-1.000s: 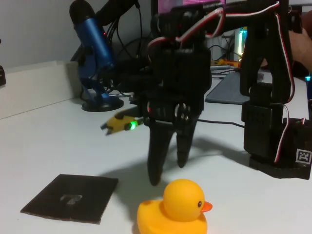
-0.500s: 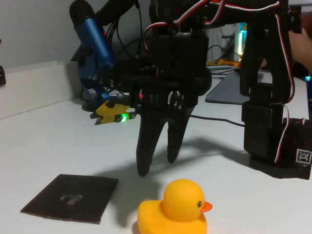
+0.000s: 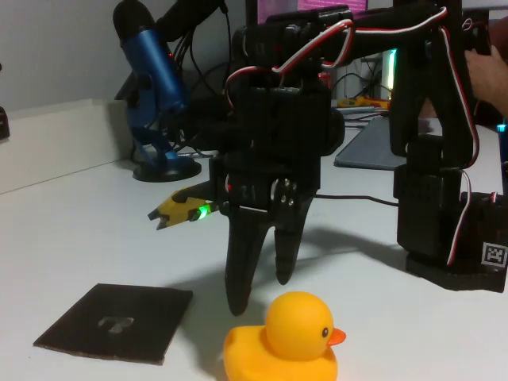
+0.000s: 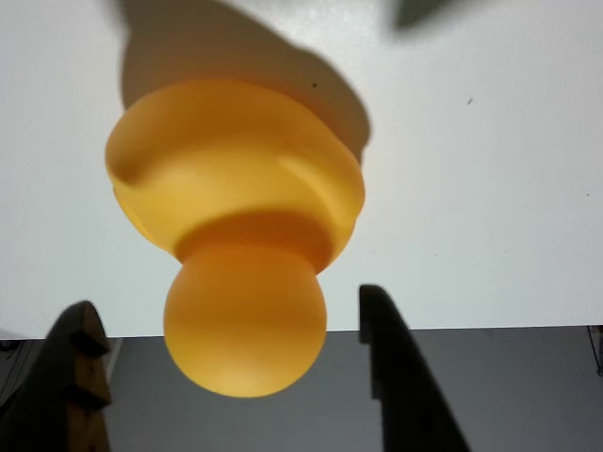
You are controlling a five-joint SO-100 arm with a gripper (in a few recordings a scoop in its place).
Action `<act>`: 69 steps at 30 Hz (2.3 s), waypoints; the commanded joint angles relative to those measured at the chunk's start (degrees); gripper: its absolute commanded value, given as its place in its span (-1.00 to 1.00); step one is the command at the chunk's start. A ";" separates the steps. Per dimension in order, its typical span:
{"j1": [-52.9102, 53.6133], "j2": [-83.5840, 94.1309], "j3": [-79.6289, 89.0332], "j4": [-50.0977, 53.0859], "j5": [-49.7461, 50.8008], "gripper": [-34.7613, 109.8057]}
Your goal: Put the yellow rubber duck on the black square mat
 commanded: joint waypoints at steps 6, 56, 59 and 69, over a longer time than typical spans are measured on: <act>-1.23 -2.29 -2.37 -0.53 -0.62 -0.09; -10.20 -5.62 -1.76 0.18 -0.97 -0.09; -9.93 -5.36 -1.93 -0.09 -0.97 -0.09; -10.02 -5.27 -1.93 -0.09 -0.97 -0.14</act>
